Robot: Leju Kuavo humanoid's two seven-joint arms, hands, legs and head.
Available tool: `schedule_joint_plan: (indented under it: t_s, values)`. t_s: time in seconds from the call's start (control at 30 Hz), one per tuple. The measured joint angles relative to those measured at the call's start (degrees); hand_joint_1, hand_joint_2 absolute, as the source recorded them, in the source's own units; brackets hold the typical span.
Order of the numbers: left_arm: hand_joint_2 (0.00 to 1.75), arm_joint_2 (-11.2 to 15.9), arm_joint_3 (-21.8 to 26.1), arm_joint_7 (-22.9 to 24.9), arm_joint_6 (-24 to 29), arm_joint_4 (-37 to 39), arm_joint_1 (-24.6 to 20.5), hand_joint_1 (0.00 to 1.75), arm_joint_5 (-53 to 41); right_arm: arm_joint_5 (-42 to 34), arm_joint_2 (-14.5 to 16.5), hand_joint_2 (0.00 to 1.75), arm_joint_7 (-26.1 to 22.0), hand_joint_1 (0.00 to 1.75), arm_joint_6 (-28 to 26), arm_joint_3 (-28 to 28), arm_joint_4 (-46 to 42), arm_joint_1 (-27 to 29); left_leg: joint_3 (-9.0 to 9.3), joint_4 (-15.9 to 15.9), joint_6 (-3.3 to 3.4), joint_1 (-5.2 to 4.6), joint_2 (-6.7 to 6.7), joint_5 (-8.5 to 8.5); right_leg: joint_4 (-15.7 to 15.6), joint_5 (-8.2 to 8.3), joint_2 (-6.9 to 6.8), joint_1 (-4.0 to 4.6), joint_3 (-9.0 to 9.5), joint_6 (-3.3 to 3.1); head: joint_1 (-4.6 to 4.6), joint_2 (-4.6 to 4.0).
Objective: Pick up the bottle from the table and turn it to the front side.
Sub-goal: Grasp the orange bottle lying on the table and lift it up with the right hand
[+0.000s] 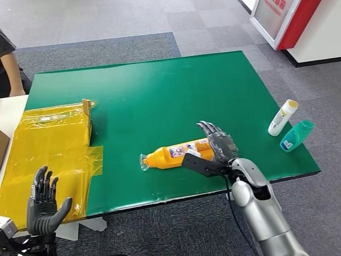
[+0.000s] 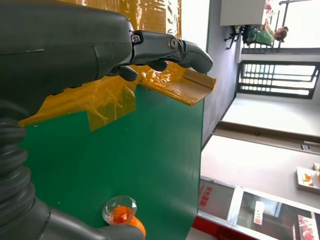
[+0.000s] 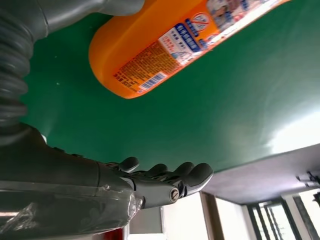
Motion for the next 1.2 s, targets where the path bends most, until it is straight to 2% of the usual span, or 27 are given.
schedule_joint_plan:
  t_s: [0.13, 0.27, 0.53, 0.73, 0.77, 0.87, 0.9, 1.2]
  values:
    - [1.75, 0.94, -0.93, 0.0, 0.2, 0.45, -0.52, 0.0, 0.82, 0.06, -2.57, 1.75, 0.35, 0.0, 4.72, 0.27, 8.83, -6.61, -0.03, 0.01, 0.09, -0.02, -0.02, 0.09, 0.0, 0.07, -0.01, -0.02, 0.01, 0.08, 0.02, 0.0]
    - [1.75, 1.97, -2.03, 0.0, 0.58, 1.15, -1.17, 0.0, 1.65, -1.09, -3.75, 1.75, 0.35, 0.0, 7.84, 1.74, 17.9, -12.79, -0.04, 0.01, 0.07, -0.02, 0.0, 0.13, 0.0, 0.13, 0.0, -0.02, -0.03, 0.04, -0.01, 0.0]
    - [1.75, 3.63, -4.82, 0.0, 0.58, 2.57, -2.58, 0.0, 3.14, -2.19, -4.0, 1.75, 0.52, 0.0, 11.75, 6.74, 35.35, -24.18, -0.04, 0.01, 0.09, -0.01, -0.01, 0.18, 0.02, 0.14, -0.02, -0.01, -0.01, 0.06, -0.01, 0.0]
    - [1.75, 4.42, -6.28, 0.0, 0.62, 3.41, -3.18, 0.0, 3.64, -2.16, -3.85, 1.75, 0.25, 0.01, 12.52, 9.7, 43.64, -28.02, -0.05, 0.01, 0.1, -0.02, -0.02, 0.18, 0.01, 0.15, -0.02, -0.02, -0.01, 0.07, 0.01, 0.0]
    - [1.75, 4.53, -6.46, 0.0, 0.62, 3.53, -3.23, 0.0, 3.74, -2.14, -3.81, 1.75, 0.08, 0.36, 12.69, 10.14, 44.61, -28.35, -0.05, 0.01, 0.1, -0.02, -0.02, 0.18, 0.01, 0.15, -0.02, -0.02, -0.01, 0.07, 0.0, 0.0]
    - [1.75, 4.82, -6.88, 0.0, 0.64, 3.88, -3.41, 0.0, 4.09, -2.32, -3.58, 1.75, -0.39, 1.65, 13.06, 11.37, 46.95, -29.13, -0.05, 0.01, 0.1, -0.02, -0.02, 0.17, 0.01, 0.14, -0.02, -0.02, -0.02, 0.07, -0.01, 0.0]
    - [1.75, 4.9, -7.01, 0.0, 0.64, 3.99, -3.48, 0.0, 4.18, -2.44, -3.5, 1.75, -0.56, 1.75, 13.08, 11.75, 47.61, -29.37, -0.05, 0.01, 0.1, -0.01, -0.02, 0.17, 0.01, 0.14, -0.02, -0.02, -0.02, 0.07, -0.01, 0.0]
    - [1.75, 5.43, -7.73, 0.0, 0.96, 4.61, -3.74, 0.0, 4.59, -3.38, -3.32, 1.75, -2.19, 1.75, 12.41, 14.07, 50.17, -30.69, -0.03, 0.01, 0.1, -0.01, -0.01, 0.18, 0.01, 0.15, -0.01, -0.01, -0.01, 0.07, 0.0, 0.0]
